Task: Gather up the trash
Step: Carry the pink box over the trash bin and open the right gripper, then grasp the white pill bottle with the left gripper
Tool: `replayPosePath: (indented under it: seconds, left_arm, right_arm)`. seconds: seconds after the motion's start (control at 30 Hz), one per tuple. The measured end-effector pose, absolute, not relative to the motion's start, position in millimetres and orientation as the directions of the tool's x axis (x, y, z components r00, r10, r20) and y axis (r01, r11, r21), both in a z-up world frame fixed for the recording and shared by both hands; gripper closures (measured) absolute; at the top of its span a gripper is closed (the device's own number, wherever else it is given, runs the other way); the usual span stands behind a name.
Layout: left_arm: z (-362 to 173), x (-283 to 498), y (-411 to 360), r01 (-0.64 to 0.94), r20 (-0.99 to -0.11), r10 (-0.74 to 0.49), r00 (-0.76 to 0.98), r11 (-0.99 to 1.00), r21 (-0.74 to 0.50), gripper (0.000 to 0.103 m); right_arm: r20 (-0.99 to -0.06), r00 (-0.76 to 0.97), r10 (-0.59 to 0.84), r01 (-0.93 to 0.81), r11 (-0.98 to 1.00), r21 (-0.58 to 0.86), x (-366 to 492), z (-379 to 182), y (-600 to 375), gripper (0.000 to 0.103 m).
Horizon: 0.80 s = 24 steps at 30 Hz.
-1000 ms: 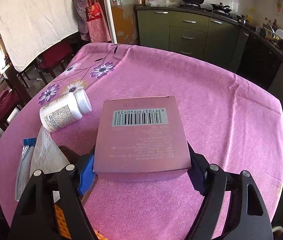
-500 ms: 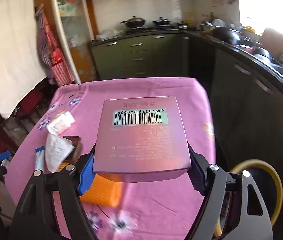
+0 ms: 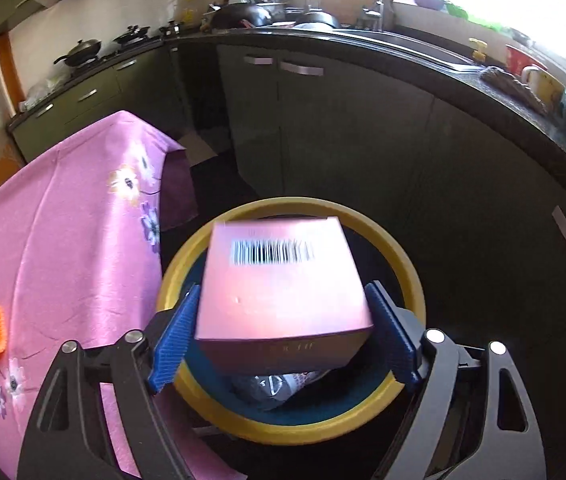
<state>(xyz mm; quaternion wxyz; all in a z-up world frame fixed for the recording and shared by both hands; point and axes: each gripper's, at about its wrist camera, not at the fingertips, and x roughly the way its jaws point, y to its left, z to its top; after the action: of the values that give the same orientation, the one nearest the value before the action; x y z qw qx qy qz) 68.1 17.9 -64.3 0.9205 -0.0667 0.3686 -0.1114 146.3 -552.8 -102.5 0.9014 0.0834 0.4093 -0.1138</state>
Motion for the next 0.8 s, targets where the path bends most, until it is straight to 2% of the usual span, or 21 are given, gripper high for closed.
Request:
replayPosePath:
  seconds: [0.23,0.33,0.43,0.6,0.8]
  left_arm:
    - [-78,90,17,0.203,-0.726,-0.223,0.65,0.972,-0.117,0.007]
    - [-89,103,27,0.142,-0.773,-0.242,0.587,0.97,-0.196,0.007]
    - [-95,110,35,0.09,-0.783,-0.262,0.565,0.962,-0.257,0.007]
    - [-78,122,35,0.095,-0.778,-0.209,0.592,0.977,-0.19,0.007]
    - [-51,185,37,0.151,-0.799,-0.163,0.579,0.984,-0.091,0.007]
  right_arm:
    - [-0.728,0.681,-0.083,0.218,0.972,0.093,132,-101,-531,0.014]
    - [-0.721,0.687,-0.094,0.196,0.979,0.059,127,-98,-517,0.013]
    - [-0.72,0.69,-0.074,0.166,0.984,0.058,125,-97,-505,0.013]
    - [-0.724,0.689,-0.032,0.113,0.992,0.064,132,-99,-489,0.013]
    - [-0.729,0.685,0.0,0.085,0.993,0.079,141,-106,-482,0.013]
